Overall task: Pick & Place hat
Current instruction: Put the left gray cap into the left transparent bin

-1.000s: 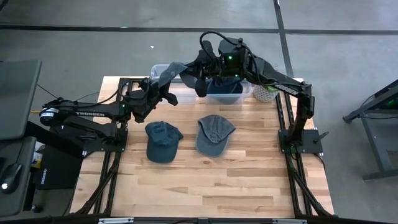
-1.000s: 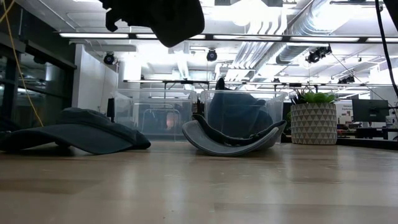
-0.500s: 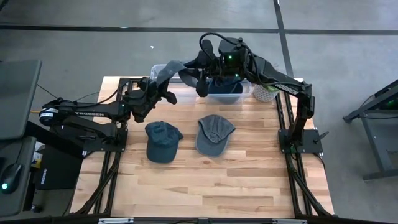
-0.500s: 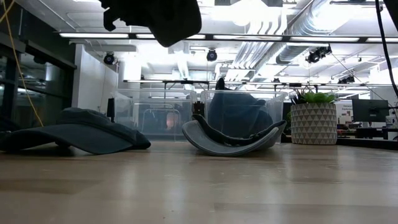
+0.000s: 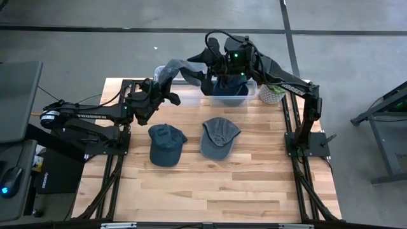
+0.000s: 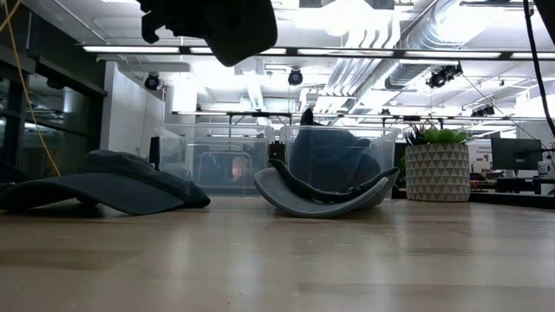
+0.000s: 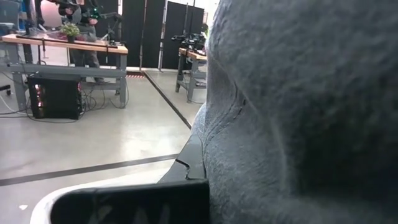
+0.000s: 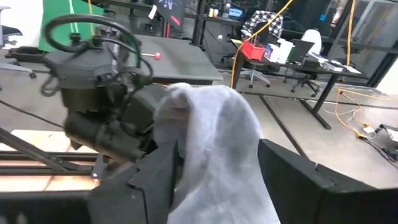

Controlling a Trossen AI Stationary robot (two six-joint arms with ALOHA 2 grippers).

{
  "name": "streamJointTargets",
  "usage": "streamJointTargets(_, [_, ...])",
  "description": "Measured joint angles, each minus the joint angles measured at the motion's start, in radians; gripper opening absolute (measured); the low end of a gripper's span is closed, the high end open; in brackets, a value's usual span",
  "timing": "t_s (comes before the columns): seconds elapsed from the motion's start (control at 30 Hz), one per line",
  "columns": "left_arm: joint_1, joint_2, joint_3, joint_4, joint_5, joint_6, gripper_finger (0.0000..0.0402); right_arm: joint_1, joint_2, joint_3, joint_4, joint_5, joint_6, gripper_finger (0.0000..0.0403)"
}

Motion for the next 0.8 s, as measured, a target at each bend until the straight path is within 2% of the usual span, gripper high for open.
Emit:
streamJointTargets(0.3, [0.025,0.0,0.0,-0.019,-0.015,-0.024,0.0,-0.034,-0.046,0.0,-0.001,-0.014,0.0,0.0221])
streamJointTargets(0.4, [0.064,0.0,0.0,-0.024,0.028,-0.04,0.0,-0.033,-0.082,0.0,-0.003,-0.017,-0.006,0.0221])
streamJointTargets(0.53, [0.137,0.0,0.0,-0.063,0.147,-0.107,0.0,-0.035,-0.136,0.0,-0.05,0.013,-0.014,0.0222])
streamJointTargets(0.63, [0.2,0.0,0.026,-0.203,0.245,-0.193,0.0,-0.039,-0.176,0.0,-0.119,0.069,-0.029,0.0222])
streamJointTargets(0.8, [0.32,0.001,0.156,-0.523,0.385,-0.258,0.0,-0.053,-0.234,0.0,-0.266,0.167,-0.045,0.0222])
